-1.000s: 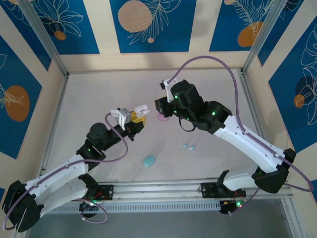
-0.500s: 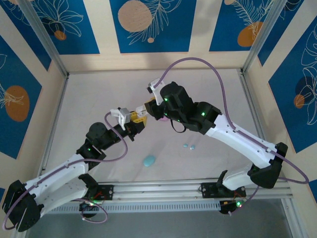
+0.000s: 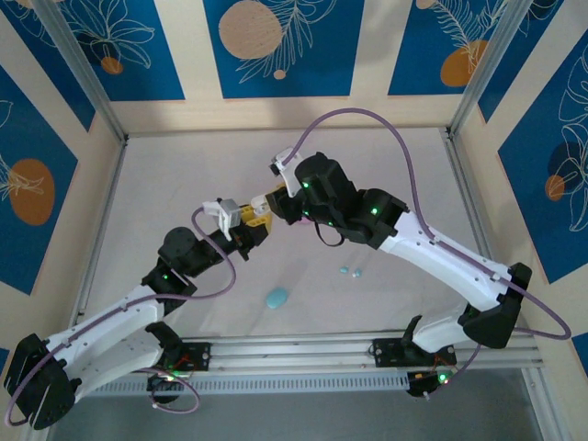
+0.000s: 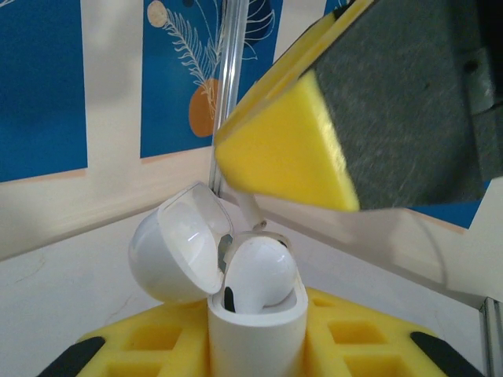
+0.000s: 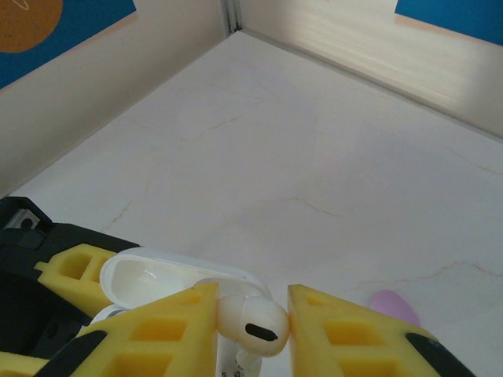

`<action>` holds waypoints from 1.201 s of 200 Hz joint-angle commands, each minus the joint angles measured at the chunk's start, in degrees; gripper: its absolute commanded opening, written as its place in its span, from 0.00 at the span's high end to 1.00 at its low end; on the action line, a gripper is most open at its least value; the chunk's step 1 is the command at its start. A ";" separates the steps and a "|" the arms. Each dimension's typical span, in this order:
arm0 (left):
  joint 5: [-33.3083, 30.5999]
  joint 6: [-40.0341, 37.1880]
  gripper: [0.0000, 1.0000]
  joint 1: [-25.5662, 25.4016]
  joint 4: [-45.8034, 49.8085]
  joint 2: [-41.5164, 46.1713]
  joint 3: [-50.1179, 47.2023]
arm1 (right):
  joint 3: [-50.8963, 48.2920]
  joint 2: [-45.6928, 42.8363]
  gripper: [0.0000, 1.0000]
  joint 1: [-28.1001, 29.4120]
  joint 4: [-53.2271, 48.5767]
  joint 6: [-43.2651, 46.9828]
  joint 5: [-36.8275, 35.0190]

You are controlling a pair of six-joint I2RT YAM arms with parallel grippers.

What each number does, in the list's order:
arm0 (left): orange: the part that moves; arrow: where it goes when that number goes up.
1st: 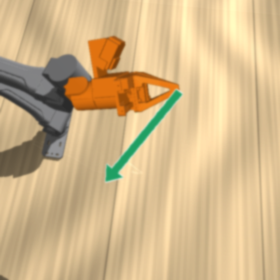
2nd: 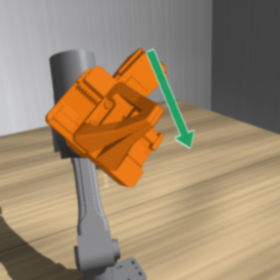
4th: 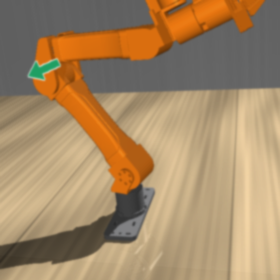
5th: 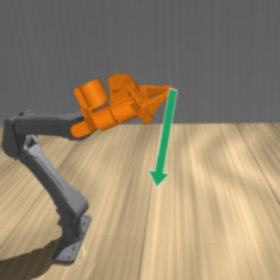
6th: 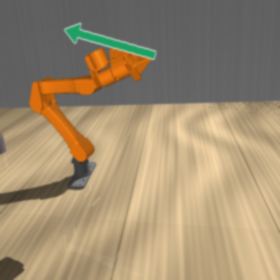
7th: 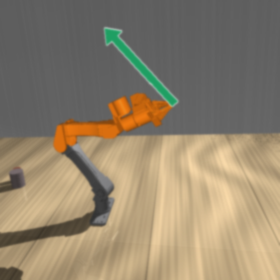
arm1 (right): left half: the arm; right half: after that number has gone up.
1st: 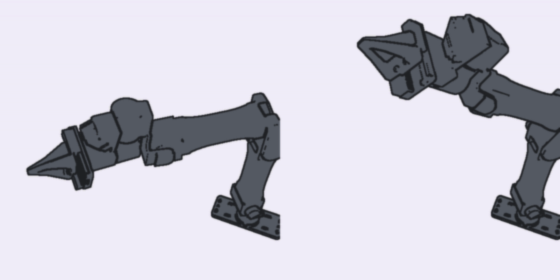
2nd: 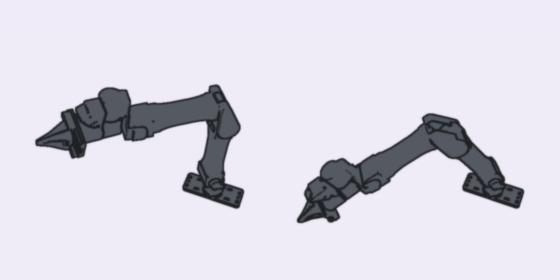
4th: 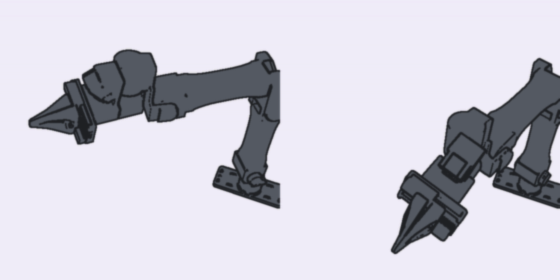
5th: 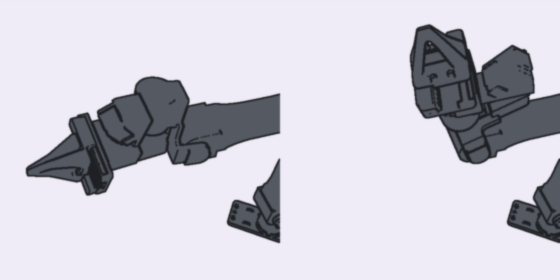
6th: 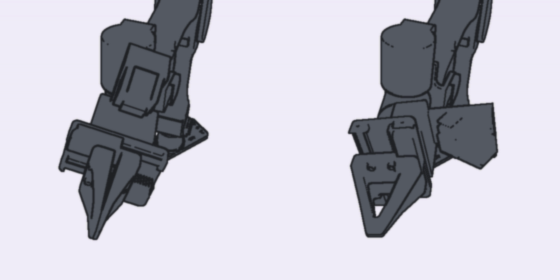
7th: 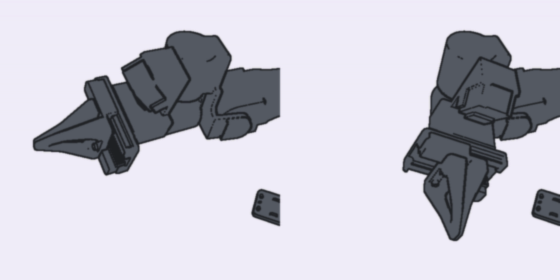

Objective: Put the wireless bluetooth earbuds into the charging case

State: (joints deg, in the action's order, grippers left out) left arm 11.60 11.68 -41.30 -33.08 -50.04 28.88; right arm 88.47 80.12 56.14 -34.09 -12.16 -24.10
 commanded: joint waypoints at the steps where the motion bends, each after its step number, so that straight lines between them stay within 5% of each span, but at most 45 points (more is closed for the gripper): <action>1: 0.45 0.77 0.71 -0.62 -3.13 0.65 1.55 | -0.51 0.49 0.73 0.11 -0.35 0.64 1.30; 240: -0.52 0.46 0.78 -0.60 -6.91 0.71 0.27 | -0.35 -2.42 0.72 -4.56 -2.34 -9.20 18.91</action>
State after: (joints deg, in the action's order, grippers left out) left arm 11.20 11.70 -41.41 -34.76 -49.95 28.88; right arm 86.65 78.98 51.48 -34.26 -18.81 -9.96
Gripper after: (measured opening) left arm 0.217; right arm 0.277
